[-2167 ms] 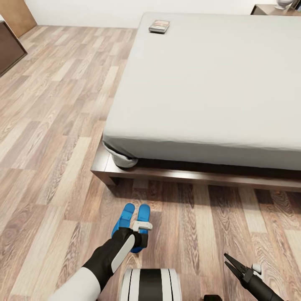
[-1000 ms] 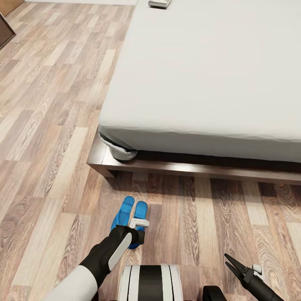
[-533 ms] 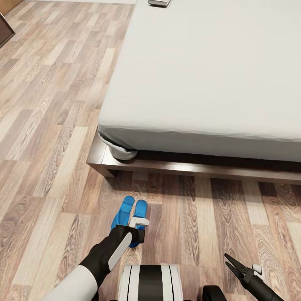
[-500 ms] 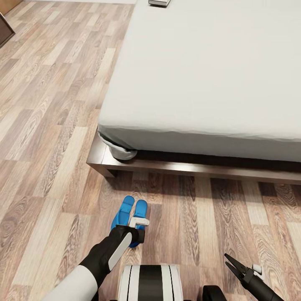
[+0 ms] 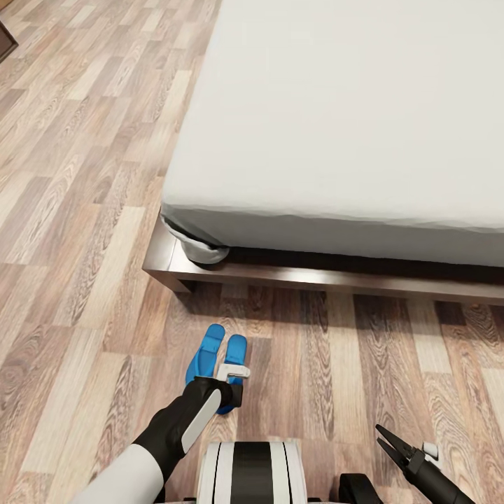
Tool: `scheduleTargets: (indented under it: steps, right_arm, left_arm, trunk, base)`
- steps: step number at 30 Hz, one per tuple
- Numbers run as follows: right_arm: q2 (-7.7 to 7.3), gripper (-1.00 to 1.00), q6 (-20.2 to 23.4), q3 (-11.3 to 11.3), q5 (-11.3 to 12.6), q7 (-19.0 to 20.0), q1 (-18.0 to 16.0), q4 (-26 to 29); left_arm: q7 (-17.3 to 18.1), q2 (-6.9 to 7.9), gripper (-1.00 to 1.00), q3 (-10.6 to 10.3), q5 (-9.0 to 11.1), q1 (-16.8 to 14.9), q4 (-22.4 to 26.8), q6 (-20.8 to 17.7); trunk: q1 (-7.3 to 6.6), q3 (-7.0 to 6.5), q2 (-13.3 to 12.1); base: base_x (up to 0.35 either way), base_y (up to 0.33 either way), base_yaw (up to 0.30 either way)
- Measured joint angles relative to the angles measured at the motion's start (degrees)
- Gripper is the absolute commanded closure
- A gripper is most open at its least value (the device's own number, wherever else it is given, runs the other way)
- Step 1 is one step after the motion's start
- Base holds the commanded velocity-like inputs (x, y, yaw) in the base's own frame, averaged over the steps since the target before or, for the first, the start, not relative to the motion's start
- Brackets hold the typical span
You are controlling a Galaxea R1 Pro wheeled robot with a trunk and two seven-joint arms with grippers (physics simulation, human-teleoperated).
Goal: In the bedroom, move the book from the bed onto either nightstand, and place the two sandals side by side next to the bed.
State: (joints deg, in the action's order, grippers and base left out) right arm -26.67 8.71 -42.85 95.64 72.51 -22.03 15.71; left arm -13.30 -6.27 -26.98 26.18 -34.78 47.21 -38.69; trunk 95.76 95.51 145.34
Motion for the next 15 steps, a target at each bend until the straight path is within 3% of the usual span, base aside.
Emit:
scheduleTargets:
  steps: [15]
  right_arm:
    - [0.02, -1.00, 0.0, 0.0, 0.0, 0.0, 0.0, 0.0]
  left_arm:
    - [0.0, -0.08, 1.00, 0.0, 0.0, 0.0, 0.0, 0.0]
  trunk:
    - [0.00, 0.00, 0.0]
  base:
    - [0.000, 0.000, 0.000]
